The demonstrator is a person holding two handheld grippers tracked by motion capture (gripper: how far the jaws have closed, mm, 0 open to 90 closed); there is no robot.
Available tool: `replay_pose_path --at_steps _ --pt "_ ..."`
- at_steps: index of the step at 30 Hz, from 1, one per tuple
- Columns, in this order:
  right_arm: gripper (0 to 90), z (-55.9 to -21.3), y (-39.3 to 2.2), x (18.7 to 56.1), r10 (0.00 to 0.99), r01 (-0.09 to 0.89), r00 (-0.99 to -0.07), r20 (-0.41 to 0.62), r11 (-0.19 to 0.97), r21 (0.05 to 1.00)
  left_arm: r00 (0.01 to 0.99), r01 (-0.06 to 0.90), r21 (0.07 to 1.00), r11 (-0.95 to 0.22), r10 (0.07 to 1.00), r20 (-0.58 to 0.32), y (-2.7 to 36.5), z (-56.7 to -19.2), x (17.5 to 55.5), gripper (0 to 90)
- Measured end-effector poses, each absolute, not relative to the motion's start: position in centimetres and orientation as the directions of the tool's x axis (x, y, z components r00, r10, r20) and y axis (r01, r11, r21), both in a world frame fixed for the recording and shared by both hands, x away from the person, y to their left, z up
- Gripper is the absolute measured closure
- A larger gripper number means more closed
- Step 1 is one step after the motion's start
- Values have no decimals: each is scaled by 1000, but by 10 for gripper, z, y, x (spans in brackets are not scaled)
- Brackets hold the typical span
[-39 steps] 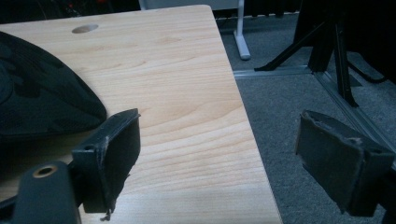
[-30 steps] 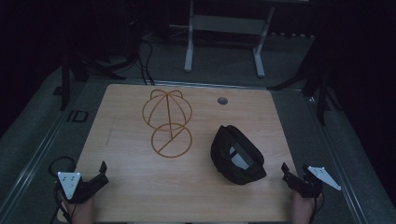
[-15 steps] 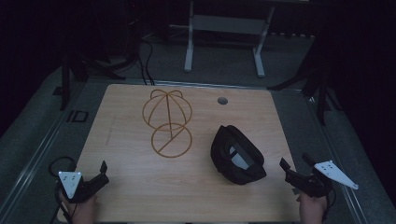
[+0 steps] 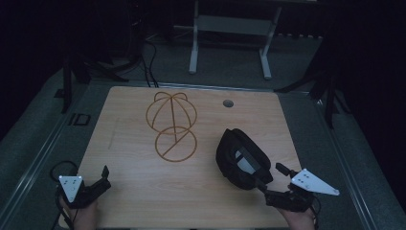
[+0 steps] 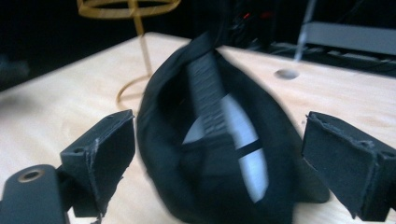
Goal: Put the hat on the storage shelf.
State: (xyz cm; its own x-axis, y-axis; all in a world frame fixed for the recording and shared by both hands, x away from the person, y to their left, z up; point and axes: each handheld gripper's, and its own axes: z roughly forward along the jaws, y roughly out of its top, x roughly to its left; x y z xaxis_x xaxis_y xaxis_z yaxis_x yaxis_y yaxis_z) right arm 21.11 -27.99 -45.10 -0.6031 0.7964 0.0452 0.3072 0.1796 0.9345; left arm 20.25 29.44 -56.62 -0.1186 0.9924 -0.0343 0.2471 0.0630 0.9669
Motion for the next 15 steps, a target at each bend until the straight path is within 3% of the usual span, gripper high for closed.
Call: replay_pose_path --at_steps 5,12,15 --pt "95 -468 -267 213 807 332 -590 14 226 916 -110 251 966 62 993 -35 294 -566 203 22" --pt "100 -494 -255 226 777 339 -620 -113 395 854 -103 251 966 67 994 -42 295 -566 204 21" --pt "211 -499 -253 231 753 305 -636 -168 445 842 -102 254 965 66 994 -41 295 -566 204 22"
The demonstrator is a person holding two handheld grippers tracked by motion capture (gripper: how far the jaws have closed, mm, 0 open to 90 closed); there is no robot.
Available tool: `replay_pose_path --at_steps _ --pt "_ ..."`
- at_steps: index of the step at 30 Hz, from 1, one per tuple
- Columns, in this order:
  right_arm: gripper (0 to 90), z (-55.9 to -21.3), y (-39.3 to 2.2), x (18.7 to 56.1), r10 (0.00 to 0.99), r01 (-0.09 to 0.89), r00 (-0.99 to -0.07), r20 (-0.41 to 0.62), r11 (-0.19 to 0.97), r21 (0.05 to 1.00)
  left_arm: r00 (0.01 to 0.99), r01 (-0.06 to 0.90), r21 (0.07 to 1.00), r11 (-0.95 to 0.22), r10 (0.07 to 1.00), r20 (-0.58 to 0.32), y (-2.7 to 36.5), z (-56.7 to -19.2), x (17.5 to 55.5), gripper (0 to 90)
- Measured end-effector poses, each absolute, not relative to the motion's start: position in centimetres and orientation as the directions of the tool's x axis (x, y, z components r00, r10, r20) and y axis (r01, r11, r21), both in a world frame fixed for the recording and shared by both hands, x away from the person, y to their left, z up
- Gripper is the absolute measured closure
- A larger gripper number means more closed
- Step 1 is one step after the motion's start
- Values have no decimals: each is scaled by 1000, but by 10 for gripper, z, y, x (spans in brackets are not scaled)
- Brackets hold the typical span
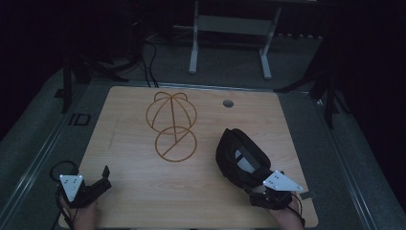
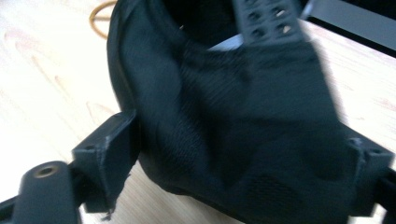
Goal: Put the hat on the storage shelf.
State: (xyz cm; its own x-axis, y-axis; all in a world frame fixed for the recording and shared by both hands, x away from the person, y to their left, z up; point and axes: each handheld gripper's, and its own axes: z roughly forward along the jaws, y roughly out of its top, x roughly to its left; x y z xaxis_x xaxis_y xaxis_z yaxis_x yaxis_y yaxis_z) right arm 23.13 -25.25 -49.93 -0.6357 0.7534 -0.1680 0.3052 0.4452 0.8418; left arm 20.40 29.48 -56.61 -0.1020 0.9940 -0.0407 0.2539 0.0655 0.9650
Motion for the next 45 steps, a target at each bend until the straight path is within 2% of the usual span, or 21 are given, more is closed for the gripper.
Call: replay_pose_path --at_steps 1,4,9,11,17,23,24,28,34,42,45 --pt "321 -500 -253 233 739 288 -650 -177 455 843 -101 256 965 63 994 -39 295 -566 204 22" --pt "538 -499 -254 238 691 265 -699 -183 488 832 -99 256 965 55 995 -31 294 -566 204 21" --pt "813 -500 -255 251 620 260 -768 -161 532 805 -96 252 966 62 995 -39 294 -566 204 21" --pt "873 -499 -255 256 595 254 -788 -156 546 798 -95 253 965 63 995 -40 294 -566 204 21" --pt "889 -490 -255 263 562 220 -811 -165 553 803 -87 261 964 45 996 -23 293 -566 205 22" --pt "891 -476 -262 266 565 203 -813 -143 504 840 -68 276 960 40 997 -22 292 -564 205 21" --pt "891 -467 -265 266 568 185 -809 -148 487 854 -4 284 958 47 999 -48 288 -560 205 22" --pt "892 -455 -267 264 551 163 -819 -160 491 856 105 296 955 -26 994 -6 275 -554 206 21" --pt "892 -444 -263 259 510 135 -842 -175 514 847 295 284 957 -51 955 -37 254 -533 208 22" --pt "891 -433 -249 250 445 93 -876 -188 537 838 458 297 953 -66 885 -82 224 -504 211 22" --pt "891 -430 -243 246 414 69 -889 -195 543 837 504 292 950 -109 862 -56 211 -493 212 21"
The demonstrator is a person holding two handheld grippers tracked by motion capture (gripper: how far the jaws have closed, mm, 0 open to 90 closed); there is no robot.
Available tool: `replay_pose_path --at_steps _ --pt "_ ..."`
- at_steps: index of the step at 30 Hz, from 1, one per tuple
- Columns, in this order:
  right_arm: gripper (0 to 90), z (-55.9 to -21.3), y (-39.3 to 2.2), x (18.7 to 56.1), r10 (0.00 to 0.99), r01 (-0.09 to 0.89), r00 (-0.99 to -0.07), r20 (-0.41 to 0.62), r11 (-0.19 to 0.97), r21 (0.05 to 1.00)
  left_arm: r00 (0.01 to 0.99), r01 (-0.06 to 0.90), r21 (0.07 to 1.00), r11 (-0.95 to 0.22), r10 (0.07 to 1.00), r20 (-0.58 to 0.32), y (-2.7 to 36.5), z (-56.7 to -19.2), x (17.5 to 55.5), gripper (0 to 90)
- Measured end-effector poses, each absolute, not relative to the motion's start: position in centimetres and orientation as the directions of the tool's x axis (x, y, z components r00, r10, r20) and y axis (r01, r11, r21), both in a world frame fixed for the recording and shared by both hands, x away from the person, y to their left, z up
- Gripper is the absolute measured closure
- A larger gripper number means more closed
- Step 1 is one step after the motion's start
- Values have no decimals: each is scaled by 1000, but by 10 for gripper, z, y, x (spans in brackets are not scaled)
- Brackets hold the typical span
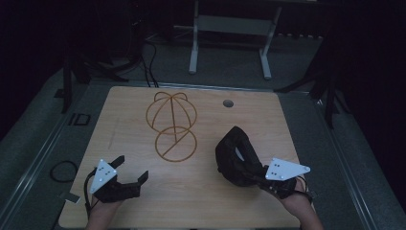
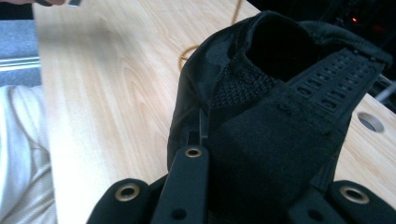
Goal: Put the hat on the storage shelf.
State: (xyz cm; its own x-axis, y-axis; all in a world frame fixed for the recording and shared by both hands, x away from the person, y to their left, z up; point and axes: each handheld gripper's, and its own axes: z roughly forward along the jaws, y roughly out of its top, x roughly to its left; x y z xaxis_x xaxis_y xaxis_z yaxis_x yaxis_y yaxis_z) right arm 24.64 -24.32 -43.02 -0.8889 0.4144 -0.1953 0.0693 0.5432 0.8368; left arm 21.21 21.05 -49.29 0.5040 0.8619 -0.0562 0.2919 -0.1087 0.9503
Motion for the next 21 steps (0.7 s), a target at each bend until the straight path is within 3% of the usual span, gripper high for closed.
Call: replay_pose_path --at_steps 9,21 --pt "892 -422 -219 233 297 -14 -929 -220 568 823 654 295 943 -157 753 -79 176 -462 224 21" --pt "891 -422 -180 221 155 -103 -958 -242 601 793 751 289 925 -246 657 -60 137 -432 237 21"
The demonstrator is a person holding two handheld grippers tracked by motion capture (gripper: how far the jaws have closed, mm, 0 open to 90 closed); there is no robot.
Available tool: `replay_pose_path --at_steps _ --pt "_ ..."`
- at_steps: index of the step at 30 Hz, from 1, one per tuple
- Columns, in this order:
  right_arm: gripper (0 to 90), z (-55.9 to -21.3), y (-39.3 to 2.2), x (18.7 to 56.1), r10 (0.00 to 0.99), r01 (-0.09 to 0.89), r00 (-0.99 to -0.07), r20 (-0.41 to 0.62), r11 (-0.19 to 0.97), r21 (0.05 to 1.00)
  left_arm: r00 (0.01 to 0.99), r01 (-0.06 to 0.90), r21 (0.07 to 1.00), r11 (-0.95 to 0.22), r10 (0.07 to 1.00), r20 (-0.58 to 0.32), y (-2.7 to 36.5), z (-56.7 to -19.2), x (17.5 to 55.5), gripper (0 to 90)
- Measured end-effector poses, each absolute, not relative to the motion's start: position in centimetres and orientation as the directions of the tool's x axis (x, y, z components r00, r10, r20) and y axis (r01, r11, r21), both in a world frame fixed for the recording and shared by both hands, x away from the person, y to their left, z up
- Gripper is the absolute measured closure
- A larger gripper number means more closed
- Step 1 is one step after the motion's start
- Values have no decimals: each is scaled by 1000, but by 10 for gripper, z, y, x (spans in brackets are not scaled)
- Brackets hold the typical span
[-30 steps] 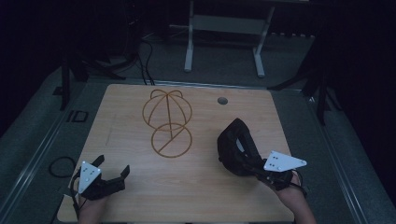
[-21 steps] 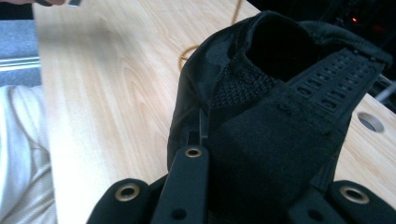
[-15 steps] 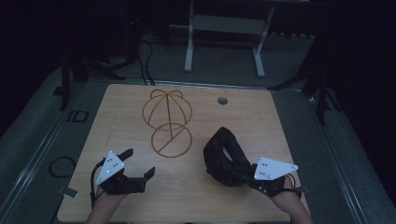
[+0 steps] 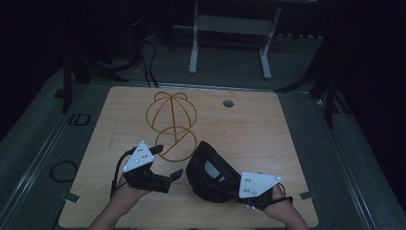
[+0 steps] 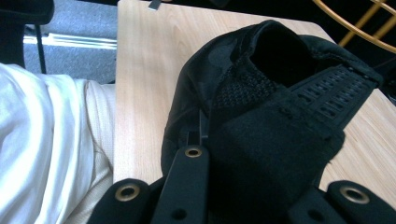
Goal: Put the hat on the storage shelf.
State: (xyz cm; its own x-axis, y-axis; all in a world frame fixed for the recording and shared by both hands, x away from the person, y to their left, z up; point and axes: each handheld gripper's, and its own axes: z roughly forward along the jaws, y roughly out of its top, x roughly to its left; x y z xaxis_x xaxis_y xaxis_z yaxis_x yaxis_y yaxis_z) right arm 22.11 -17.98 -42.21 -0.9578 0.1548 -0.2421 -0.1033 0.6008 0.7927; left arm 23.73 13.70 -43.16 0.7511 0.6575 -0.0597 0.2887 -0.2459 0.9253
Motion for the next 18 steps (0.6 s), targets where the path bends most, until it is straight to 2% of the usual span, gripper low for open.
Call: replay_pose_path --at_steps 4,12,16,18 --pt "891 -421 -172 220 125 -123 -961 -245 603 788 801 274 922 -274 596 -61 131 -433 237 21" --pt "891 -419 -165 216 35 -196 -963 -269 597 778 892 305 900 -311 423 -157 129 -445 245 21" --pt "891 -419 -164 215 2 -223 -961 -277 588 777 912 307 896 -320 369 -181 125 -449 245 99" --pt "891 -419 -163 215 -9 -231 -960 -279 585 777 920 306 894 -328 341 -190 123 -450 245 166"
